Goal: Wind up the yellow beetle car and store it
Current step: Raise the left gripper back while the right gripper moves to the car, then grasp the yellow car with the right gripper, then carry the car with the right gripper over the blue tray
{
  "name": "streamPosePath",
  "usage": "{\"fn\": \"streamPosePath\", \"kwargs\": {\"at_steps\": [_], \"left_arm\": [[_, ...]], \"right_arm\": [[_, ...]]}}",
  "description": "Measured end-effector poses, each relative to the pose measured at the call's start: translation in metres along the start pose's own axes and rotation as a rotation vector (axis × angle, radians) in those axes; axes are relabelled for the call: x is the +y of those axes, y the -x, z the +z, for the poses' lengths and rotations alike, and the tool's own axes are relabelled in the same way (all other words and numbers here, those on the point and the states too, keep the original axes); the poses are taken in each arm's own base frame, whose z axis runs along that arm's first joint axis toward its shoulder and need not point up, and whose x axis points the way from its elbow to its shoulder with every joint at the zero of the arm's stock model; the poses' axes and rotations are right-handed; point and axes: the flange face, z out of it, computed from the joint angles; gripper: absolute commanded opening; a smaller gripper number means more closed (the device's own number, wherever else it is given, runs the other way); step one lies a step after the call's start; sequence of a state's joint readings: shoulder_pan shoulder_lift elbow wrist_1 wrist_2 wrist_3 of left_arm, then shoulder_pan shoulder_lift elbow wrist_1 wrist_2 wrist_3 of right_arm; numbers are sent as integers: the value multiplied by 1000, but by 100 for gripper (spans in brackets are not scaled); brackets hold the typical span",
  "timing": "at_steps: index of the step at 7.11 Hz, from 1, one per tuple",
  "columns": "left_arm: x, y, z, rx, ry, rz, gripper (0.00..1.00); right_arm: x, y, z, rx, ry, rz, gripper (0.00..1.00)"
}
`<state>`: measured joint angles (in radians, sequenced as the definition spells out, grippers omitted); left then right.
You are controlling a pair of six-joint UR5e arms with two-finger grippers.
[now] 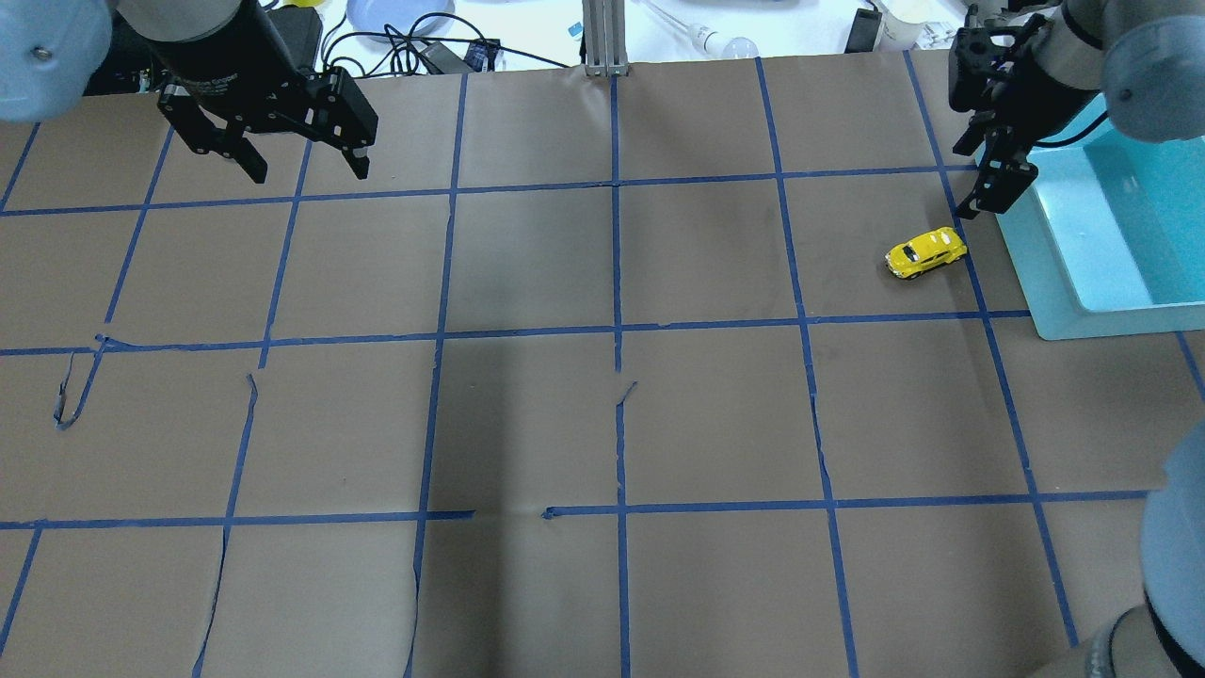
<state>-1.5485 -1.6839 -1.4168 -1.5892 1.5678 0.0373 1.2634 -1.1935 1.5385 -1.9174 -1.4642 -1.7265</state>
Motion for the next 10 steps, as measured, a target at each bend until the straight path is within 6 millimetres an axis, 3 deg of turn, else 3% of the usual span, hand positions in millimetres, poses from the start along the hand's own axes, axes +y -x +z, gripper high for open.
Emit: {"fn": "streamPosePath", "kwargs": {"at_steps": [2,4,5,6,7,10], "left_arm": [[5,3,-6,-5,-12,8,100],[6,5,-7,-14,-12,8,100],[7,6,-7,-27,-12,7,100],[7,8,-7,-45,-10,6,100],[7,9,-4,-52,-5,6,100],[9,10,0,-56,4,5,100]], "right_arm": [[17,-21,56,26,62,-245,100],[22,-8,110,-22,58,-339,100],[23,-5,127,-28,57,-365,99],[24,-4,137,-32,53,-381,66],[24,-4,140,-33,50,-385,16],[24,-4,136,-24,53,-364,10]]}}
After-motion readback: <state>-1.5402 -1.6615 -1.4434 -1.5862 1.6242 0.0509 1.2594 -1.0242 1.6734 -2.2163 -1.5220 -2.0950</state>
